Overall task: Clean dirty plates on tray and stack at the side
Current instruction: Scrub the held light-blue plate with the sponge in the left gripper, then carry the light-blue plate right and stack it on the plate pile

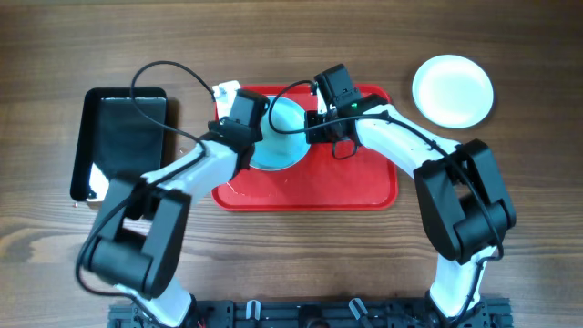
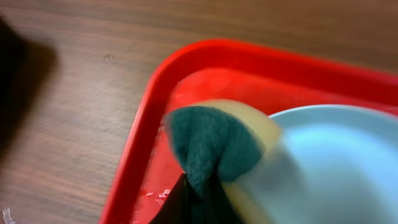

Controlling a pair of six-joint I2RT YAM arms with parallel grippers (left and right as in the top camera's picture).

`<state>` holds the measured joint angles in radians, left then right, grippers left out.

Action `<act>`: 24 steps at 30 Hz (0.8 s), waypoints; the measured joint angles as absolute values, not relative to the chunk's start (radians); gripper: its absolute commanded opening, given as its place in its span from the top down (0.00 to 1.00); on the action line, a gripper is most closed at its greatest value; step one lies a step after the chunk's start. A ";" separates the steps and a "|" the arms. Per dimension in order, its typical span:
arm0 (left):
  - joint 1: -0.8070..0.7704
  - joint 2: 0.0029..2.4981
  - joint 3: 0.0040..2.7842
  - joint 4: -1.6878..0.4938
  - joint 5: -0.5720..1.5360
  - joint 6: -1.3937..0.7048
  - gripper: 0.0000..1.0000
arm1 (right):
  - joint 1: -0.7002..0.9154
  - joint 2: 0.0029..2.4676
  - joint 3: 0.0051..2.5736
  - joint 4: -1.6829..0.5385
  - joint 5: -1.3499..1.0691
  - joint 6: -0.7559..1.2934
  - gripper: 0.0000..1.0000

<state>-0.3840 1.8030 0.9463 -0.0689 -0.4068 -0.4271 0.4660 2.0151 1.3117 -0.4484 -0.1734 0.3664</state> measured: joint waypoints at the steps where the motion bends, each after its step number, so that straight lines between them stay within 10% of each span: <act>1: -0.376 1.782 0.945 -0.057 -0.356 -0.423 0.96 | 0.464 2.015 1.312 -0.449 -0.170 0.366 0.96; 7: -0.384 1.784 0.945 -0.079 0.159 -0.469 0.96 | 0.457 2.015 1.312 -0.456 -0.151 0.366 0.96; 19: -0.365 1.660 0.944 -0.265 -0.485 -0.519 0.96 | 0.462 2.015 1.312 -0.444 -0.118 0.347 0.96; 24: -0.107 1.325 0.942 -0.241 -0.342 -0.591 0.96 | 0.457 2.006 1.334 -0.432 -0.082 0.214 0.96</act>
<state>-0.1066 1.3254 0.9417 -0.2413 -0.3416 -0.5907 0.4572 2.0064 1.3342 -0.4320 -0.0822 0.2138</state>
